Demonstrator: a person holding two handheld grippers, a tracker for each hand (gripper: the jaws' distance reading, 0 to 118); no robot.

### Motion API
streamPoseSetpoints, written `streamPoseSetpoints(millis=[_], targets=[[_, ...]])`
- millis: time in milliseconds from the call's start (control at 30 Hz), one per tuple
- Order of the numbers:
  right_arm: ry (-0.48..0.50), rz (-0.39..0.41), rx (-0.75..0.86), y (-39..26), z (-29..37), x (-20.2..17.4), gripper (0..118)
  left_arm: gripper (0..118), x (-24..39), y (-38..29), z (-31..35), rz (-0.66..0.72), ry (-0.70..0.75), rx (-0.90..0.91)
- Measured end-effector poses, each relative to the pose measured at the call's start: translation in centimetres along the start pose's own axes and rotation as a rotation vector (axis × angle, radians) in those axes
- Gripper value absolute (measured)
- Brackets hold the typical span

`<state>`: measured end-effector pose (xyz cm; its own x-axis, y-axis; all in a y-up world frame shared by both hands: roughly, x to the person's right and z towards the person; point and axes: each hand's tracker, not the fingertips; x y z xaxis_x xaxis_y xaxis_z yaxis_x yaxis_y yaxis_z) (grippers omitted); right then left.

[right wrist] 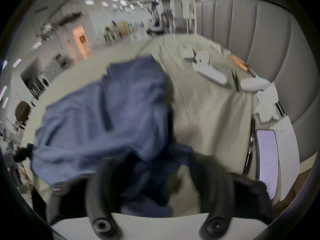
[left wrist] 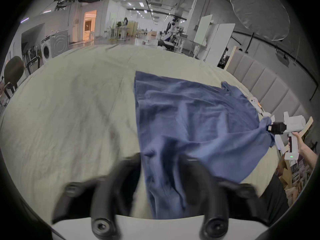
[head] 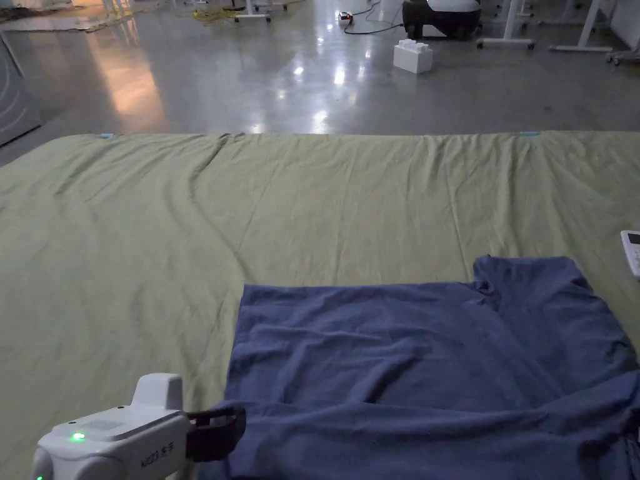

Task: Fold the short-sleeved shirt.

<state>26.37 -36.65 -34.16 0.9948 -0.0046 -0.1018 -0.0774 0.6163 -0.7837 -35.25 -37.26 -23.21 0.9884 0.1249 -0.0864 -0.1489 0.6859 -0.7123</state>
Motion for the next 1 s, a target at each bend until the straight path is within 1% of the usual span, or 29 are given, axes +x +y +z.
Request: streamPoseSetpoints(millis=[33,67,100,133,200,233,267,367,400,433,500,533,633,733,767,800,867,900,933,967,1000], targets=[[0.008,-0.041,0.062,-0.6,2.2,0.9,83,88,-0.1,-0.4,2.2,-0.008,-0.002,0.039],[0.019,-0.056,0.098,-1.3,4.2,1.6,81,99,-0.4,-0.4,4.5,-0.023,-0.044,0.109],[0.029,-0.051,0.128,-2.0,6.2,2.2,81,100,-0.5,-0.4,6.4,-0.039,-0.061,0.134],[0.031,-0.041,0.157,-2.7,8.2,1.7,81,100,-0.4,-0.4,8.6,-0.065,-0.065,0.156],[0.026,-0.022,0.228,-4.2,13.0,1.8,81,100,0.5,-0.3,13.3,-0.150,-0.018,0.218],[0.014,-0.019,0.276,-4.8,15.3,0.9,82,100,1.2,-0.4,15.7,-0.184,0.001,0.278],[0.023,-0.019,0.323,-5.5,17.5,0.1,82,100,2.0,-0.6,18.2,-0.207,0.009,0.328],[0.120,-0.053,0.476,-6.9,23.1,-2.6,83,99,4.8,-1.6,23.6,-0.226,0.020,0.467],[0.146,-0.053,0.506,-7.0,24.2,-3.6,83,99,5.6,-1.8,24.8,-0.231,0.024,0.507],[0.174,-0.034,0.549,-7.2,25.5,-4.9,84,99,6.6,-2.1,25.7,-0.233,0.036,0.523],[0.172,0.019,0.635,-7.3,27.1,-7.3,84,98,8.5,-2.3,27.2,-0.239,0.074,0.572],[0.160,0.037,0.651,-7.6,26.4,-6.7,84,98,9.4,-2.3,27.9,-0.244,0.088,0.599],[0.127,0.152,0.659,-7.4,27.1,-10.0,84,97,12.0,-2.5,29.2,-0.307,0.105,0.652],[0.124,0.218,0.671,-8.4,26.8,-11.7,84,96,13.4,-2.8,30.5,-0.320,0.091,0.696],[0.133,0.239,0.682,-8.6,26.8,-12.3,84,94,13.7,-2.9,30.8,-0.305,0.075,0.711],[0.150,0.245,0.697,-9.0,27.5,-13.1,83,88,13.8,-2.9,31.1,-0.291,0.052,0.709],[0.172,0.228,0.690,-9.6,27.3,-13.5,79,75,14.3,-3.1,31.3,-0.265,0.007,0.688],[0.186,0.229,0.694,-9.8,27.2,-13.6,76,56,14.5,-3.3,31.3,-0.256,0.019,0.687],[0.202,0.221,0.700,-10.4,27.8,-13.9,74,40,14.5,-3.5,31.2,-0.248,0.021,0.682],[0.208,0.216,0.708,-10.6,27.9,-13.9,69,25,13.8,-3.9,31.2,-0.244,0.020,0.674],[0.210,0.208,0.716,-10.8,27.9,-13.9,53,18,13.6,-4.0,31.2,-0.243,0.017,0.660]])
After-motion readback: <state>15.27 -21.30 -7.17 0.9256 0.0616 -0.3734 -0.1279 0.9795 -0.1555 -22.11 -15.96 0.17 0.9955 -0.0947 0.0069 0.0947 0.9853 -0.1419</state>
